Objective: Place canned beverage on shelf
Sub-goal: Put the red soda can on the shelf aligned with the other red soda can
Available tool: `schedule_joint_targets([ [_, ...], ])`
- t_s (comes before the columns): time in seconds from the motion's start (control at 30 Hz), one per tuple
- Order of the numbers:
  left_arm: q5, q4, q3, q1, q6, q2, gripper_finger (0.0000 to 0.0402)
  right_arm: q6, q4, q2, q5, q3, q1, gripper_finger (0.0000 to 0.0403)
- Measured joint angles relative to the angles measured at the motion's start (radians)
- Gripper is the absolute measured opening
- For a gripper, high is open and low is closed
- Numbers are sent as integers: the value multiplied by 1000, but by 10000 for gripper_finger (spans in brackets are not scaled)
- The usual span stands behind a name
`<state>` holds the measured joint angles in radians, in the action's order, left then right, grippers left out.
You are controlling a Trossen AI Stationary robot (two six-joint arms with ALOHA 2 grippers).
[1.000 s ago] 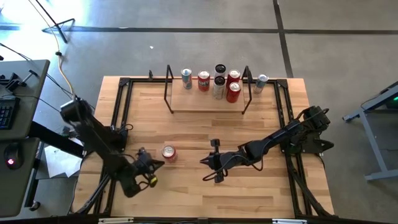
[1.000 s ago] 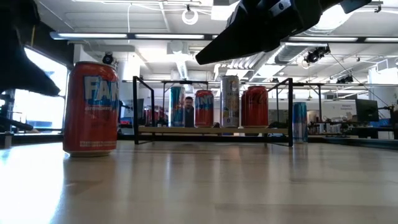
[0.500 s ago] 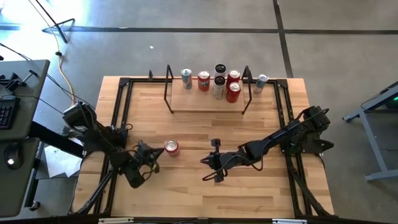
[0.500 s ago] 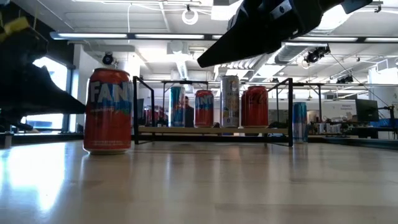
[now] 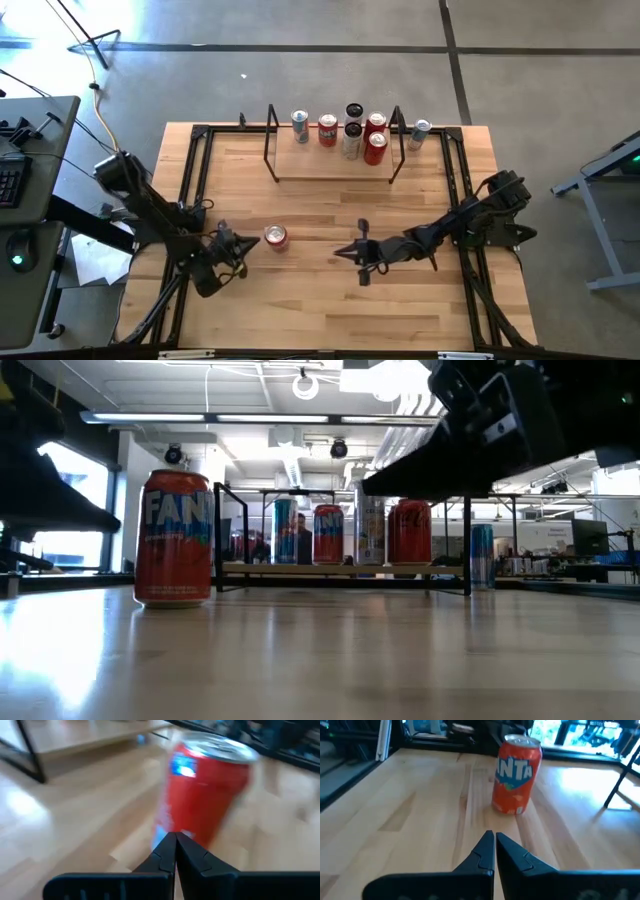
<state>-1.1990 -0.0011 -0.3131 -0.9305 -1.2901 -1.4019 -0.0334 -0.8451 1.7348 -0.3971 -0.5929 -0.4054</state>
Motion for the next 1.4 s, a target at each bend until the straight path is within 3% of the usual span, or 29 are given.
schedule_joint_targets([
  [0.23,134,71,-45,-38,186,55,0,-46,-13,0,-33,19,-19,0],
  [0.57,196,291,-48,65,334,-93,0,-26,-29,0,-32,19,-21,0],
  [0.77,112,305,-39,123,347,-121,0,-12,-36,1,-32,18,-20,0],
  [0.93,11,271,8,156,257,-91,0,-50,-35,1,-30,18,-13,0],
  [1.1,-7,259,50,174,203,-70,0,-98,-35,1,-29,18,22,5],
  [1.23,-17,260,55,157,222,-41,0,-88,-27,2,53,-7,68,45],
  [1.4,-56,262,54,131,255,-4,0,-55,8,2,161,-93,147,146],
])
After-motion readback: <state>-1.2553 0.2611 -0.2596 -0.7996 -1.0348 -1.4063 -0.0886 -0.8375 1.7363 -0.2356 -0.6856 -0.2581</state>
